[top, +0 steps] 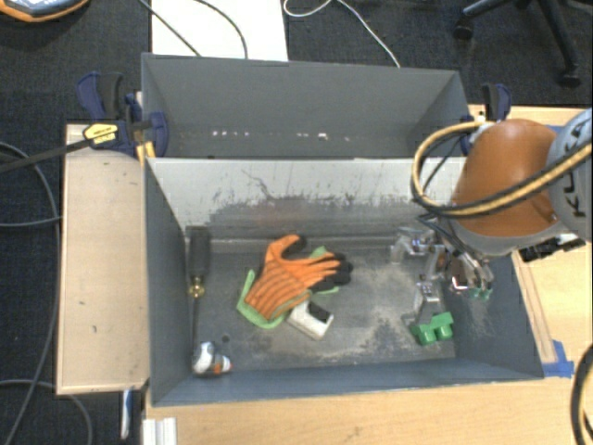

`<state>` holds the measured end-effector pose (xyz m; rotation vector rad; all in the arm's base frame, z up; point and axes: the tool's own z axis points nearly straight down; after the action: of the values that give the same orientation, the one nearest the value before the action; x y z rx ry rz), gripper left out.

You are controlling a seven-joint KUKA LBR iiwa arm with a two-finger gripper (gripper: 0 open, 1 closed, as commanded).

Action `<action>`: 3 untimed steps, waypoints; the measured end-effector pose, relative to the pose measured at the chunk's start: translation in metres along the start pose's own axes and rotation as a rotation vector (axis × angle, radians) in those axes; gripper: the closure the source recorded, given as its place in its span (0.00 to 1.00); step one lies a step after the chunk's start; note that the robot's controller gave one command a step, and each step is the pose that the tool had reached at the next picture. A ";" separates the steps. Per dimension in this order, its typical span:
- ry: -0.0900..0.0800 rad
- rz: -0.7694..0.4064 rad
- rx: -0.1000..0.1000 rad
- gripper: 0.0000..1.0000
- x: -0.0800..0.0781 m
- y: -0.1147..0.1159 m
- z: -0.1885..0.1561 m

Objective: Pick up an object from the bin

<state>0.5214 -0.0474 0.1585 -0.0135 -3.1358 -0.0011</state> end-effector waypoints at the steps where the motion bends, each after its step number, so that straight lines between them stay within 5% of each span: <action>1: -0.008 -0.002 0.001 0.00 -0.002 0.000 -0.005; 2: -0.005 0.074 -0.001 0.00 -0.007 0.070 0.085; 3: -0.006 -0.015 0.000 0.00 0.013 0.051 0.090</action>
Offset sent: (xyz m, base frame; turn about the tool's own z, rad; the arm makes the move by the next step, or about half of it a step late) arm 0.0059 0.0709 -0.0885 0.0748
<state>0.5083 0.0033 0.0686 0.0105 -3.1417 -0.0008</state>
